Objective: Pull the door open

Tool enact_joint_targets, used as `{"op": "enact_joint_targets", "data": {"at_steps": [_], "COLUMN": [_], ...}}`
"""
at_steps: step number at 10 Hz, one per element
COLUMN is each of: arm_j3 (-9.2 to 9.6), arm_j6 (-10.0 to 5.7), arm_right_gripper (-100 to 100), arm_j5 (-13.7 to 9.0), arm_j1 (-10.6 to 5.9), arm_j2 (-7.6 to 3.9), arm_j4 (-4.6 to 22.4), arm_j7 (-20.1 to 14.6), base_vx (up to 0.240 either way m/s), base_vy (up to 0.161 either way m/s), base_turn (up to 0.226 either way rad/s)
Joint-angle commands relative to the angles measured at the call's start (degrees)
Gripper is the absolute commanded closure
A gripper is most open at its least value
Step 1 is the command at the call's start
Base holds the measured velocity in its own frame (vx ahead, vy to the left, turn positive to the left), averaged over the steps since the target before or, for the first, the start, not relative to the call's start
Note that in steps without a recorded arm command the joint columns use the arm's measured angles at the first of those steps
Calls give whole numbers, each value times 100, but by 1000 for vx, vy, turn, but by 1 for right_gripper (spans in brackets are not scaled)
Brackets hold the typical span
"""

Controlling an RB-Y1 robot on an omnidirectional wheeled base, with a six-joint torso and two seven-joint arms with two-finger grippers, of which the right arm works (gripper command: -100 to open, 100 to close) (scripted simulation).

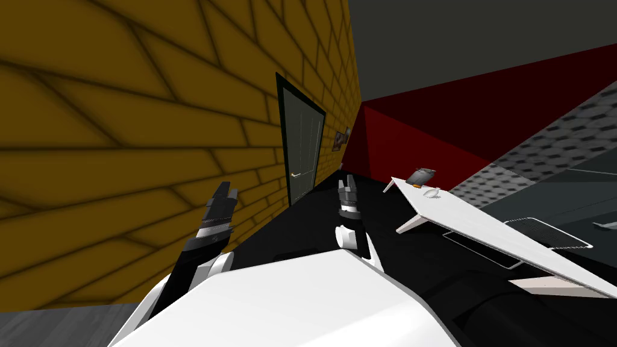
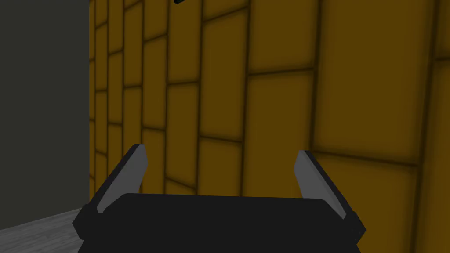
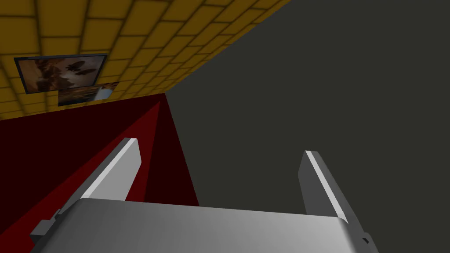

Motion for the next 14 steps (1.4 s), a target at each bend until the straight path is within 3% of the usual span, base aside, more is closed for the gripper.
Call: {"op": "enact_joint_targets", "data": {"at_steps": [1,14], "arm_j3": [-11,-139], "arm_j6": [-39,-492], "arm_right_gripper": [-100,-100], "arm_j5": [-16,-207], "arm_j1": [-60,-759], "arm_j2": [-44,-408], "arm_j4": [167,2054], "arm_j7": [-11,-142], "base_vx": [29,69], "base_vy": [-16,-37], "base_turn": [135,140]}}
